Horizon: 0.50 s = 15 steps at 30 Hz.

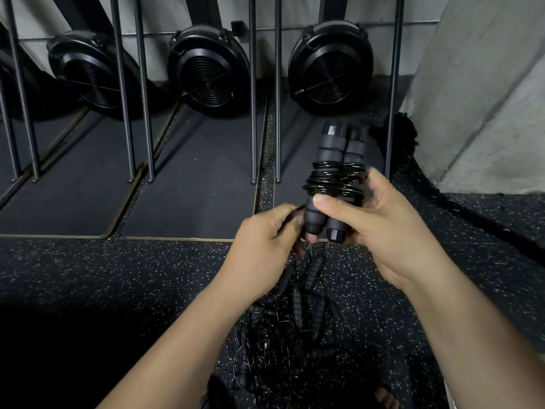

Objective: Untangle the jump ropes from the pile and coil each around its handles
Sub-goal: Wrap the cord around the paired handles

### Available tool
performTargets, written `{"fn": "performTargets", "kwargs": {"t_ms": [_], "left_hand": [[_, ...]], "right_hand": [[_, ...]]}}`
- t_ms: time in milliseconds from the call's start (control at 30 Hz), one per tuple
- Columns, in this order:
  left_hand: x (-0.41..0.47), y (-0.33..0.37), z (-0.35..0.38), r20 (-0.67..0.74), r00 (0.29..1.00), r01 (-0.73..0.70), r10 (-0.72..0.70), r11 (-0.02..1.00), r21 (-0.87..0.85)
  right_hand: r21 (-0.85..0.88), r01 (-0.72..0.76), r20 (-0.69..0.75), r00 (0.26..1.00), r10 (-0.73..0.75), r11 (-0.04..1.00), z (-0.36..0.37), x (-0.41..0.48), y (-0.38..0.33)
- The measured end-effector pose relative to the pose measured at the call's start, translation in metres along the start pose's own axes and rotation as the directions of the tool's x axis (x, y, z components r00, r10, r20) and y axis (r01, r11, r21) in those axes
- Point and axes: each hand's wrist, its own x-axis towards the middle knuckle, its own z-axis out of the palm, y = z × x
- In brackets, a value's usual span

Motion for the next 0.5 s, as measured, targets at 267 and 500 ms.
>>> {"fn": "performTargets", "kwargs": {"t_ms": [267, 500], "left_hand": [[-0.003, -0.001, 0.002, 0.112, 0.993, 0.05, -0.04, 0.995, -0.092], [0.0, -0.002, -0.006, 0.068, 0.984, 0.177, -0.164, 0.909, -0.378]], "right_hand": [[-0.156, 0.123, -0.12, 0.983, -0.142, 0.98, 0.012, -0.004, 0.006], [-0.451, 0.145, -0.065, 0.979, -0.195, 0.881, 0.013, -0.005, 0.004]]}}
